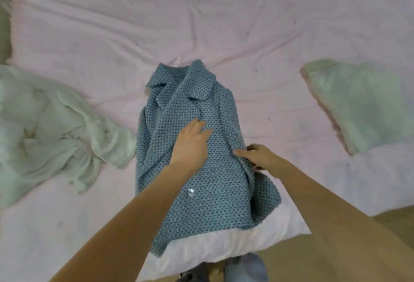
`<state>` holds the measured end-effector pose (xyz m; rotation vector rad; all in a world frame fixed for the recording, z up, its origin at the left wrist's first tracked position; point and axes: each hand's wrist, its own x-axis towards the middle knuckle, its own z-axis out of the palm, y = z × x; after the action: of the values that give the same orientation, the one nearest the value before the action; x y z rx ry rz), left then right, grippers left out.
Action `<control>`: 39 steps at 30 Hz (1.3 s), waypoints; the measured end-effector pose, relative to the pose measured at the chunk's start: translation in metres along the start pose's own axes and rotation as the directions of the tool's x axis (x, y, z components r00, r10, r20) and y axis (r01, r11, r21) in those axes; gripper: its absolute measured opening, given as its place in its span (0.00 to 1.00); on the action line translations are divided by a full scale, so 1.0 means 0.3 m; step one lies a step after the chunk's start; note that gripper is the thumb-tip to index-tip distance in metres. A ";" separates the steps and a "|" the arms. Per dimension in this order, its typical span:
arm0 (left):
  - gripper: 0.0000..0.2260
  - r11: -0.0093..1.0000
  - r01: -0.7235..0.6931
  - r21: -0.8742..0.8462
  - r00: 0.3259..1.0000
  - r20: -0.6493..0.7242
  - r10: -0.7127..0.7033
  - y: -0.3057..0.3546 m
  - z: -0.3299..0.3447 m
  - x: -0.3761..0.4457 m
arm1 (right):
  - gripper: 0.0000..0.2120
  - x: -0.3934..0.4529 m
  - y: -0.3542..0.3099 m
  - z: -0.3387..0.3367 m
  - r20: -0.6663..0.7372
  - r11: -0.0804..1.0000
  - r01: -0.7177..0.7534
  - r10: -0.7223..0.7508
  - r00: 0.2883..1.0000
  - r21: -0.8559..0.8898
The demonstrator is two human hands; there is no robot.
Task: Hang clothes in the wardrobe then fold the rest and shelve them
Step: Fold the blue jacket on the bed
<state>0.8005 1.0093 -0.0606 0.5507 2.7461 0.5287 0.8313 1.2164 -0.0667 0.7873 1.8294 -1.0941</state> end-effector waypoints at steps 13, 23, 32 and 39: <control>0.08 0.108 0.604 -0.790 0.687 0.447 -0.573 0.108 0.067 0.058 | 0.12 -0.186 0.111 0.096 -0.142 0.776 0.612 -0.630 0.763 -0.152; 0.10 -0.211 0.585 -0.783 0.534 0.568 -0.626 -0.019 0.042 -0.020 | 0.50 -0.079 0.209 0.081 0.328 0.385 0.410 -0.262 0.908 -0.827; 0.10 0.003 0.572 -0.820 0.615 0.427 -0.663 0.021 0.076 -0.028 | 0.02 -0.111 0.339 -0.013 -0.109 0.789 0.289 -0.407 0.907 -0.542; 0.28 0.781 0.331 -0.529 0.944 0.188 -0.272 0.292 0.102 -0.029 | 0.10 -0.352 0.317 -0.390 -0.809 0.919 0.097 -0.384 0.445 -0.382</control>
<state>0.8461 1.0901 -0.0507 -0.0133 2.3405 1.1210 0.9173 1.3524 0.0227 1.0306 2.9967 -0.5266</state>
